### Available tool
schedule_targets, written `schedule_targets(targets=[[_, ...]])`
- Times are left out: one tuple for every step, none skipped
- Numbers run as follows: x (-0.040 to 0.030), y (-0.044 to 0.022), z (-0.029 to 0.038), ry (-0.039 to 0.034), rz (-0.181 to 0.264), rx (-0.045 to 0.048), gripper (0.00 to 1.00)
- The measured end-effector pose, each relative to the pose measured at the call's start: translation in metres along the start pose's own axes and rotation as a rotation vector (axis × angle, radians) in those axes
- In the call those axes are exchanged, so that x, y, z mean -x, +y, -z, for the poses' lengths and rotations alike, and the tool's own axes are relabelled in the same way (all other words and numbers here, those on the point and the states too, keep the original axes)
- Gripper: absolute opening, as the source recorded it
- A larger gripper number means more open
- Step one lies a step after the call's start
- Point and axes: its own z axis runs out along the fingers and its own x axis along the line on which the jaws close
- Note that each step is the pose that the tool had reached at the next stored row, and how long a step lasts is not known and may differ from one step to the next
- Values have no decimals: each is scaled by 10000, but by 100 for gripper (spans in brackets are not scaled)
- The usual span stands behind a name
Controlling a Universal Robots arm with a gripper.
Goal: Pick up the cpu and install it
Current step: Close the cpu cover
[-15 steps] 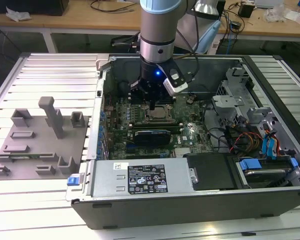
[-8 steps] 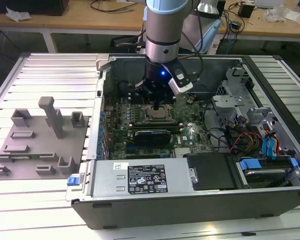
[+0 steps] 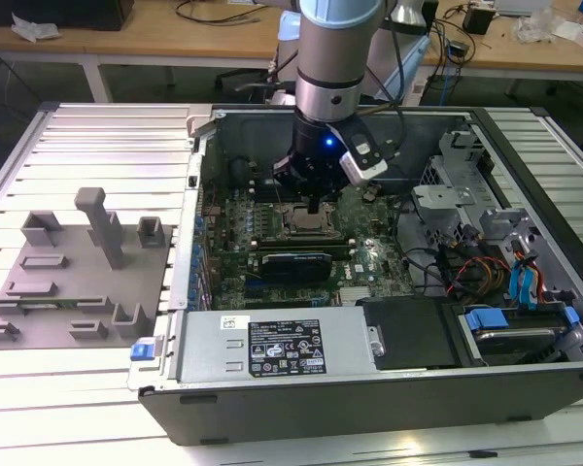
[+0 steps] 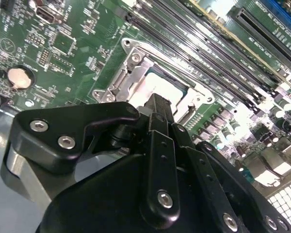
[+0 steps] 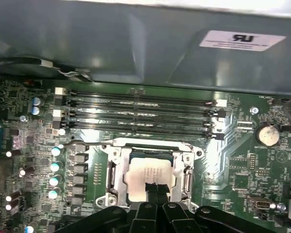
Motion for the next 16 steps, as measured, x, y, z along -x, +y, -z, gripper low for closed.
schedule_targets(targets=[[0,0,2,0,-1,0,11],[0,1,22,0,-1,1,11],[1,1,49,0,-1,0,11],[1,1,64,0,-1,0,11],[1,1,81,0,-2,0,11],[1,1,99,1,-1,0,11],[1,1,115,1,-2,0,11],[1,1,148,1,-2,0,11],[1,2,148,0,-1,2,11],[1,2,148,-1,-1,3,11],[1,1,150,0,-1,1,11],[1,1,151,0,-1,0,11],[1,1,152,0,-1,1,11],[1,1,153,1,-1,0,11],[1,1,153,0,-1,1,11],[1,1,153,0,-2,0,11]])
